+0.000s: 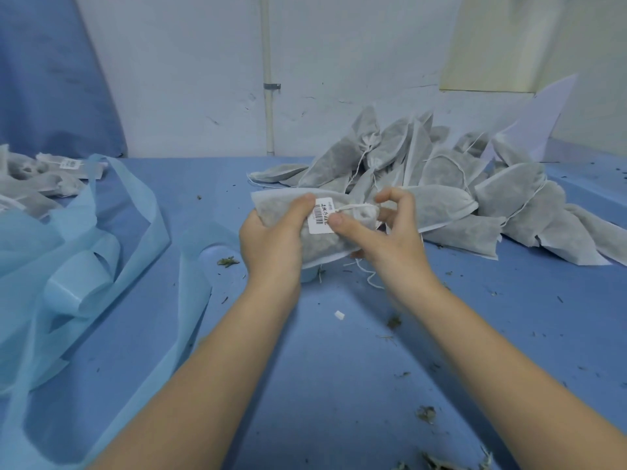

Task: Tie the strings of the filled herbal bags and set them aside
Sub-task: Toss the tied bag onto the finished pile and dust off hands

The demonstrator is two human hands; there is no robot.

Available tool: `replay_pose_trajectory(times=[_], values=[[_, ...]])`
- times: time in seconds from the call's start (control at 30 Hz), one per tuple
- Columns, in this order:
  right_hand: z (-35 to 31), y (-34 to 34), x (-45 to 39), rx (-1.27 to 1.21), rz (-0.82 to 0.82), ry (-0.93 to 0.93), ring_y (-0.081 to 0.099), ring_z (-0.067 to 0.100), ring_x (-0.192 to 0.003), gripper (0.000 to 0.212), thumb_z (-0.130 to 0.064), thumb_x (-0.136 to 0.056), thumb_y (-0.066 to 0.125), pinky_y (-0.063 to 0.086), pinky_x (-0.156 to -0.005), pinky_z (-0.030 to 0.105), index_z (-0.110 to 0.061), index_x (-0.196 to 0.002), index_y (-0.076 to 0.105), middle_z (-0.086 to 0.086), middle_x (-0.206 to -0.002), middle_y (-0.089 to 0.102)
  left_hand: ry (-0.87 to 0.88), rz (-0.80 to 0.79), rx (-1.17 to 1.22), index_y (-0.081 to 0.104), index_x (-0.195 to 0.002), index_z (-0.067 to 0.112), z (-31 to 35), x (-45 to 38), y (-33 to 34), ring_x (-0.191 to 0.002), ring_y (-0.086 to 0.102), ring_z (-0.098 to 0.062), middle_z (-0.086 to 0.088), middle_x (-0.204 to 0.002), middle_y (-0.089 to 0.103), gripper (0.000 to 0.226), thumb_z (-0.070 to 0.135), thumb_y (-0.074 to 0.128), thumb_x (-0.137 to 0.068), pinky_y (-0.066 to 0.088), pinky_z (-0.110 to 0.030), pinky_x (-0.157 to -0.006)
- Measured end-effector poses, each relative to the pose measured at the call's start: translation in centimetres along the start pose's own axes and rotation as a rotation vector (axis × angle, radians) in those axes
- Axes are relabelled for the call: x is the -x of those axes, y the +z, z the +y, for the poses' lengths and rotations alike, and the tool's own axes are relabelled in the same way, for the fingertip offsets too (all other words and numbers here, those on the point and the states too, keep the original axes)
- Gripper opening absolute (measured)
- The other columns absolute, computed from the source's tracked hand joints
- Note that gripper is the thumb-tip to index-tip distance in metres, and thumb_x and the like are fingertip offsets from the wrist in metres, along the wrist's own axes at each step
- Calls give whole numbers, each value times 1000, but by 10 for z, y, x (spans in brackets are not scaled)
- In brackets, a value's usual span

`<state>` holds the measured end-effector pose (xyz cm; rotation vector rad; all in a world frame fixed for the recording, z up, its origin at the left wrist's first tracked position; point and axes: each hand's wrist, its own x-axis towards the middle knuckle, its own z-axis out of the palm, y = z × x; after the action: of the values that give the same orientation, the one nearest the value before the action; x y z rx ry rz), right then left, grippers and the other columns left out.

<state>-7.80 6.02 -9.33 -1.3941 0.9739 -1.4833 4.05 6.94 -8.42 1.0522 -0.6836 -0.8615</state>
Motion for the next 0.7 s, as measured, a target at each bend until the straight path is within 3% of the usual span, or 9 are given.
replay_pose_trajectory(times=[0.13, 0.2, 0.27, 0.33, 0.4, 0.43, 0.53, 0.6, 0.7], values=[[1, 13, -8, -239, 37, 146, 61, 13, -66, 40, -2, -76, 76, 48, -53, 21, -21, -86, 43, 10, -95, 58, -80, 103, 25, 64, -94, 10, 2, -2, -1, -79, 67, -20, -3, -90, 69, 30, 32, 72, -77, 56, -33, -72], [-3, 27, -18, -269, 231, 161, 56, 9, -54, 38, -2, -76, 74, 47, -52, 21, -22, -85, 42, 3, -84, 56, -140, 100, 117, 57, -96, 10, 4, -1, -1, -73, 69, -23, -6, -88, 66, 29, 35, 64, -82, 58, -32, -65], [-14, 51, -33, -219, 391, 129, 62, 16, -60, 37, -10, -76, 75, 51, -59, 28, -24, -83, 42, 2, -86, 55, -164, 73, 167, 51, -93, 9, 3, 5, 4, -61, 69, -22, -9, -86, 66, 28, 35, 58, -86, 56, -30, -58], [-28, 85, -44, -219, 130, 122, 69, 22, -85, 33, -25, -79, 78, 52, -68, 28, -24, -99, 51, 2, -103, 59, -133, 76, 130, 52, -94, 5, 4, 8, 8, -60, 63, -18, -6, -80, 63, 43, 47, 54, -85, 50, -31, -62], [-41, 113, -45, -165, -303, 174, 65, 14, -101, 57, -43, -82, 72, 51, -82, 23, -29, -132, 49, -6, -129, 56, -102, 67, 120, 60, -106, 10, 9, 3, 8, -77, 63, -18, -2, -86, 66, 69, 67, 38, -75, 50, -36, -73], [-44, 120, -45, -161, -419, 187, 62, 11, -109, 61, -48, -84, 68, 50, -92, 25, -33, -139, 45, -13, -133, 53, -96, 70, 113, 62, -108, 15, 12, -1, 6, -84, 65, -17, -1, -90, 69, 74, 71, 32, -70, 50, -36, -77], [-41, 124, -48, -145, -442, 200, 63, 7, -109, 50, -54, -87, 61, 47, -102, 30, -31, -130, 57, -19, -110, 62, -82, 73, 61, 64, -93, 26, 14, -8, 0, -80, 65, -10, 5, -83, 70, 52, 65, 32, -83, 48, -30, -67], [-38, 117, -47, -138, -397, 211, 67, 10, -103, 40, -54, -89, 59, 46, -104, 35, -29, -120, 64, -13, -113, 66, -94, 39, 7, 64, -87, 28, 11, -5, 1, -77, 65, -7, 8, -79, 70, 40, 55, 34, -90, 46, -28, -62], [-37, 102, -45, -190, -353, 202, 69, 16, -99, 29, -44, -94, 55, 46, -104, 34, -22, -108, 68, 1, -119, 67, -107, -26, -58, 64, -89, 22, 8, 5, 7, -84, 65, -15, 1, -87, 70, 44, 57, 37, -83, 50, -34, -72]])
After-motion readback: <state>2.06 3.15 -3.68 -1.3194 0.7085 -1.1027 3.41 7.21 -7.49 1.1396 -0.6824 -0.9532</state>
